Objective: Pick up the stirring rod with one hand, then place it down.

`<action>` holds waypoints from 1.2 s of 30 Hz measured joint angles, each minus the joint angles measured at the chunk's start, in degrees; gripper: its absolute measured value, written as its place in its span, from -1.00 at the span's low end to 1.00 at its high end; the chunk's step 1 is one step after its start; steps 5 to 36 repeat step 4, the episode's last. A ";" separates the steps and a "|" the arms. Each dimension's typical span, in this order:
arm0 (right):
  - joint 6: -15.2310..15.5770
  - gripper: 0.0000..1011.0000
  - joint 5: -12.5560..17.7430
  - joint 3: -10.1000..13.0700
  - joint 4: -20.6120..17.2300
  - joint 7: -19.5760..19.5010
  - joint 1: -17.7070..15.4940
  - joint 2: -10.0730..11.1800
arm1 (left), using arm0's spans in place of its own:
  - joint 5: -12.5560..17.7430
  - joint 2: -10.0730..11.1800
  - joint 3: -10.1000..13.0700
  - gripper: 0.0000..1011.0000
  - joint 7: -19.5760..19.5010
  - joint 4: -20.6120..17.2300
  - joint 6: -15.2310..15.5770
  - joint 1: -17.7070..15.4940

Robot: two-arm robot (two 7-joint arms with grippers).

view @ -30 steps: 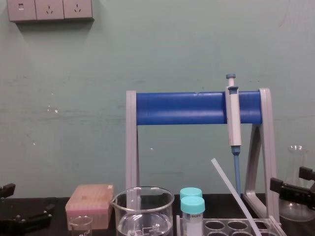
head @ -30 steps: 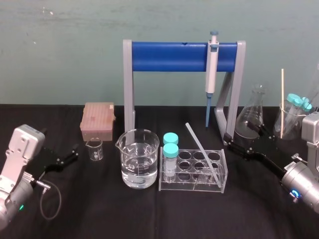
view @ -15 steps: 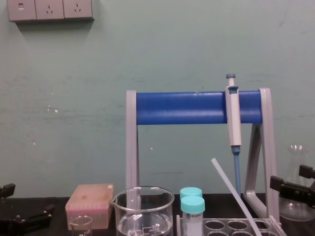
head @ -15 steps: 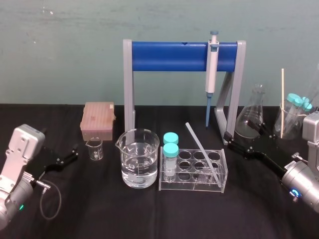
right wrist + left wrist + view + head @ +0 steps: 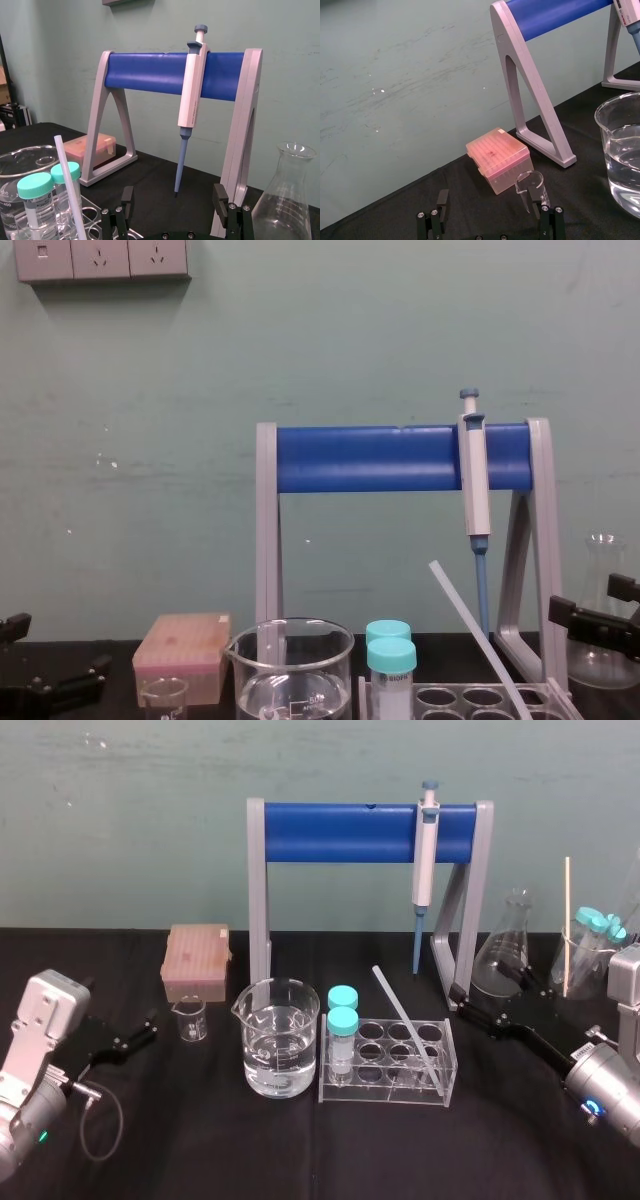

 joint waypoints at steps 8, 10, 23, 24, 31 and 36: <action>-0.03 0.98 0.00 0.00 0.00 0.00 0.00 0.00 | 0.00 0.00 0.00 0.98 0.00 0.00 0.00 0.00; -0.03 0.98 0.00 0.00 0.00 0.00 0.00 0.00 | 0.00 0.00 0.00 0.98 0.00 0.00 0.00 0.00; -0.03 0.98 0.00 0.00 0.00 0.00 0.00 0.00 | 0.00 0.00 0.00 0.98 0.00 0.00 0.00 0.00; -0.03 0.98 0.00 0.00 0.00 0.00 0.00 0.00 | 0.00 0.00 0.00 0.98 0.00 0.00 0.00 0.00; -0.03 0.98 0.00 0.00 0.00 0.00 0.00 0.00 | 0.00 0.00 0.00 0.98 0.00 0.00 0.00 0.00; -0.03 0.98 0.00 0.00 0.00 0.00 0.00 0.00 | 0.00 0.00 0.00 0.98 0.00 0.00 0.00 0.00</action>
